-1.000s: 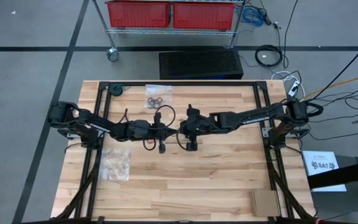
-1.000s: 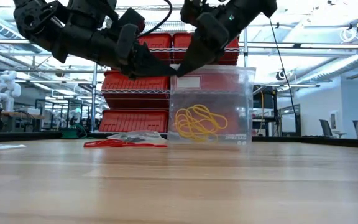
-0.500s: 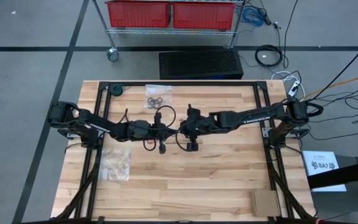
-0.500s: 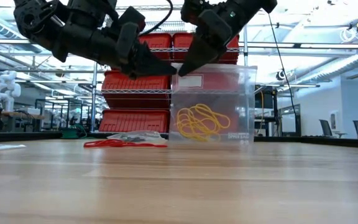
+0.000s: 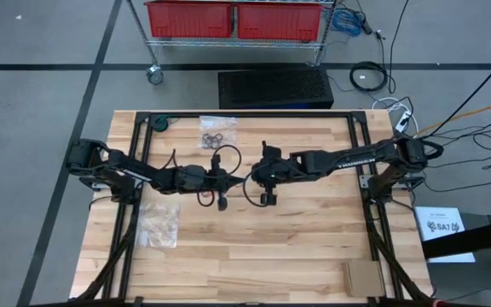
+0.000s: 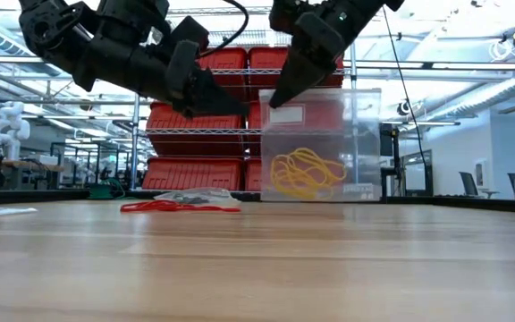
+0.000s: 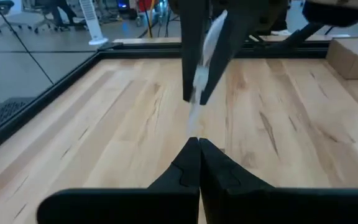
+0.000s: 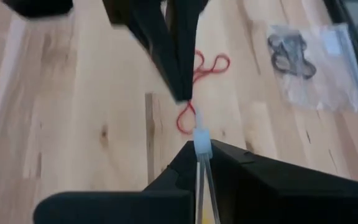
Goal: Sort rubber bands
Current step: Close the bottom right transparent zip bag
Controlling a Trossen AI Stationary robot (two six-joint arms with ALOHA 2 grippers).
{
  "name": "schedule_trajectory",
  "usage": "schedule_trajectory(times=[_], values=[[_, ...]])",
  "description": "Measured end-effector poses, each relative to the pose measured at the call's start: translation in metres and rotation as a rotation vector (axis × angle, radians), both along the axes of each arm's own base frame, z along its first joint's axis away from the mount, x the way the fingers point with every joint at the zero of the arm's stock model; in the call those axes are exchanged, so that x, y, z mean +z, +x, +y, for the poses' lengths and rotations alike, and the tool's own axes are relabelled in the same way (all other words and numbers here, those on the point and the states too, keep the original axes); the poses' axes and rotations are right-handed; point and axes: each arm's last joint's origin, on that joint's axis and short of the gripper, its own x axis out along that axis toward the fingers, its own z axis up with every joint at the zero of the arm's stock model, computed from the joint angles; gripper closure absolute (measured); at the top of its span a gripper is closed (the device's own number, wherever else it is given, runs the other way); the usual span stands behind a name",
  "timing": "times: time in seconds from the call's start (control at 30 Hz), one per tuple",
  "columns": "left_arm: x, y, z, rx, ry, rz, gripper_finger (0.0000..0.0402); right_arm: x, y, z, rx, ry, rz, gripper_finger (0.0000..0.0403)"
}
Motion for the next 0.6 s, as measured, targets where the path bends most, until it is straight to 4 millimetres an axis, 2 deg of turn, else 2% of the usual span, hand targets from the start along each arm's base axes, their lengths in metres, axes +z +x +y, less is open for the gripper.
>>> schedule_trajectory(times=[0.13,0.47,0.6], values=[[0.0022,0.0007,-0.0014,-0.037,-0.062,-0.030,0.0380,0.0019,0.0003,0.0001,0.002,0.001,-0.014,0.0394],[0.0081,0.0019,-0.0022,-0.060,-0.087,-0.093,0.0282,0.0024,0.0009,0.0007,0.016,0.001,-0.021,0.0394],[0.0096,0.0020,-0.0010,-0.020,-0.079,-0.110,0.0266,0.0027,0.0012,0.0013,0.019,0.002,-0.026,0.0394]])
